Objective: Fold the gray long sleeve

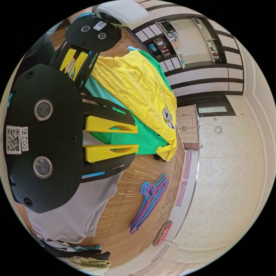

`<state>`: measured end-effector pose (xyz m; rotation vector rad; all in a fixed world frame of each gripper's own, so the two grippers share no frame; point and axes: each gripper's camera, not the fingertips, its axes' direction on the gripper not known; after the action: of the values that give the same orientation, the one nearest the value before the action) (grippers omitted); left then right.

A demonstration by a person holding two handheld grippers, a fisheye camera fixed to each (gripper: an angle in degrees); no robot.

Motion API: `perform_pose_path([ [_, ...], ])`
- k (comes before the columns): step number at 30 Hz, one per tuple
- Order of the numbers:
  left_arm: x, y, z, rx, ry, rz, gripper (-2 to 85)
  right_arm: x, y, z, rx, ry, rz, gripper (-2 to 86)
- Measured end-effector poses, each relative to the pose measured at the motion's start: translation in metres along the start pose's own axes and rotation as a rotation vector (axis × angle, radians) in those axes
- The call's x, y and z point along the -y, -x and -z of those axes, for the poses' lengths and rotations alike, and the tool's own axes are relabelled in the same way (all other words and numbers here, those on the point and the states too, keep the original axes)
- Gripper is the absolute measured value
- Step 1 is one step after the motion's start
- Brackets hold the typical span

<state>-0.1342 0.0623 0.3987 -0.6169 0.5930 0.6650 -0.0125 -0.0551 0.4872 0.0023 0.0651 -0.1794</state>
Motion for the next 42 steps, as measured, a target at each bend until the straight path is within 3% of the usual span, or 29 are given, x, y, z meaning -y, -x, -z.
perform_pose_path([
  [10, -0.005, 0.001, -0.002, 0.000, 0.010, 0.023, -1.0, 0.011, -0.024, 0.021, 0.151, 0.023, -0.029, 8.9],
  [20, -0.006, -0.008, -0.004, 0.035, 0.034, 0.000, -1.0, -0.067, -0.124, 0.101, -0.071, 0.387, 0.032, 10.7],
  [26, -0.007, -0.016, 0.000, 0.059, 0.042, -0.003, -1.0, -0.109, -0.154, 0.112, -0.020, 0.491, -0.057, 12.8],
  [33, -0.008, -0.028, 0.004, 0.125, 0.077, -0.025, -1.0, -0.109, -0.156, 0.102, 0.152, 0.480, 0.007, 1.8],
  [42, -0.020, -0.039, 0.007, 0.175, 0.089, -0.022, -1.0, -0.107, -0.135, 0.101, 0.073, 0.526, 0.110, -0.6],
])
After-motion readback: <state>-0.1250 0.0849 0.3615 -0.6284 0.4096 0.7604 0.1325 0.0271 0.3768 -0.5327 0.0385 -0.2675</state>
